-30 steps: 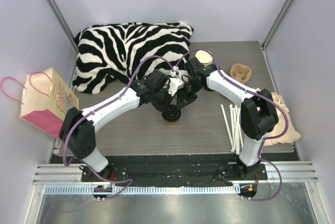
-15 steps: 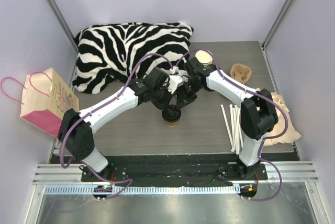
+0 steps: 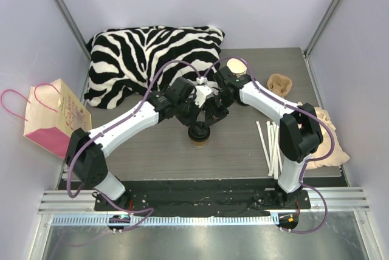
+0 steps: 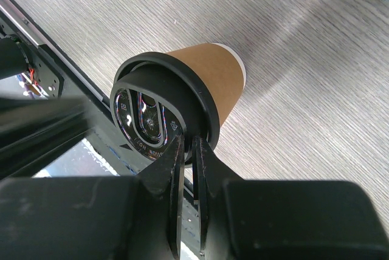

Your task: Pack the takeout coffee

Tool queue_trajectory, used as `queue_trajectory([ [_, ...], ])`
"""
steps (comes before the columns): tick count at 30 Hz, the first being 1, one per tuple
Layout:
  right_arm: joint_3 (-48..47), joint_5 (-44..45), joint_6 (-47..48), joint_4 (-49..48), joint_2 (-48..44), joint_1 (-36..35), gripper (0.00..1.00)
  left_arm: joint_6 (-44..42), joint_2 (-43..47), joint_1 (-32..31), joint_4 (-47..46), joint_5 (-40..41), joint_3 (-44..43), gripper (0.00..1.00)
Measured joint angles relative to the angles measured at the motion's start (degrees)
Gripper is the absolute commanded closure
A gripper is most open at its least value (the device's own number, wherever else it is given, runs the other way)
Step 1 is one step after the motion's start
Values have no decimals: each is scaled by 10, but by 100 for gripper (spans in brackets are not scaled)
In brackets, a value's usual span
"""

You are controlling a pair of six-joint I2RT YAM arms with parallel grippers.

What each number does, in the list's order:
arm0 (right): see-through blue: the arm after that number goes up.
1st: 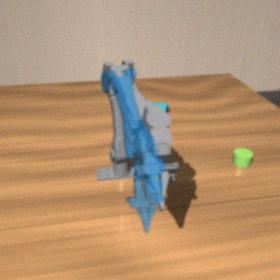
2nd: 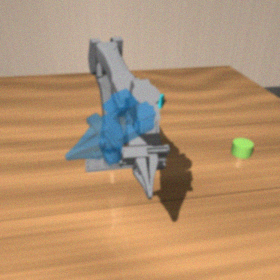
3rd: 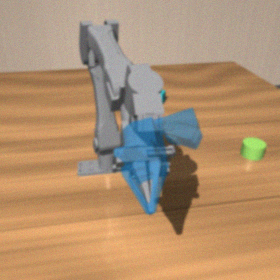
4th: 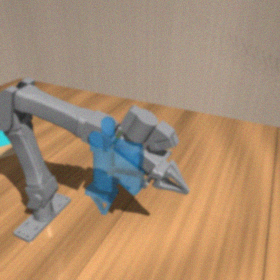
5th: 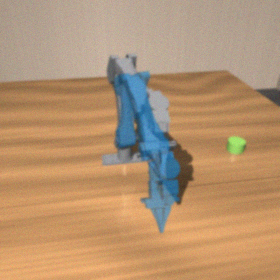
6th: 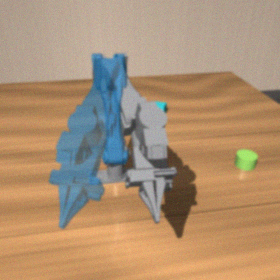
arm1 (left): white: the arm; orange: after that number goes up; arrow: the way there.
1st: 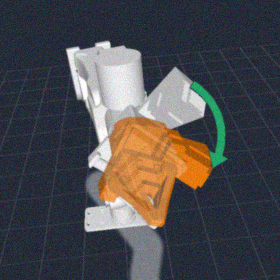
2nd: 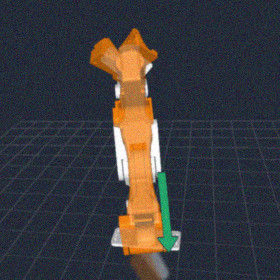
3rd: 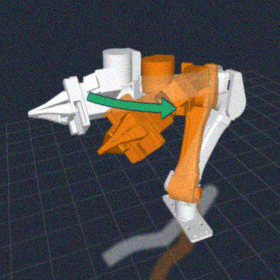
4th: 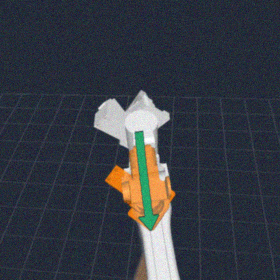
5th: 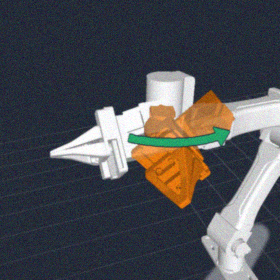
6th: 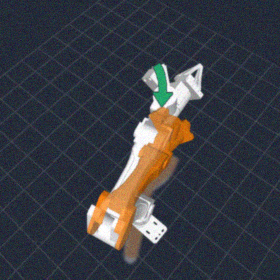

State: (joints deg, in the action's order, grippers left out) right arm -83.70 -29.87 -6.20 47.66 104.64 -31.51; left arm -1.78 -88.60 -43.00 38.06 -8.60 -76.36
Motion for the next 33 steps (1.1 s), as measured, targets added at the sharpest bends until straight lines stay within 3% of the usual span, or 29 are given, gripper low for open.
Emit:
queue_trajectory([
  [4,0,0,0,0,0,0,84,0,-37,0,-14,-5,28,86],
  [14,-1,-1,0,0,1,-1,84,-2,-28,8,-13,-9,26,84],
  [24,-2,0,0,1,1,-2,84,-14,58,-38,14,-19,19,79],
  [33,-2,0,0,1,1,-2,84,-31,34,-50,3,-15,89,81],
])
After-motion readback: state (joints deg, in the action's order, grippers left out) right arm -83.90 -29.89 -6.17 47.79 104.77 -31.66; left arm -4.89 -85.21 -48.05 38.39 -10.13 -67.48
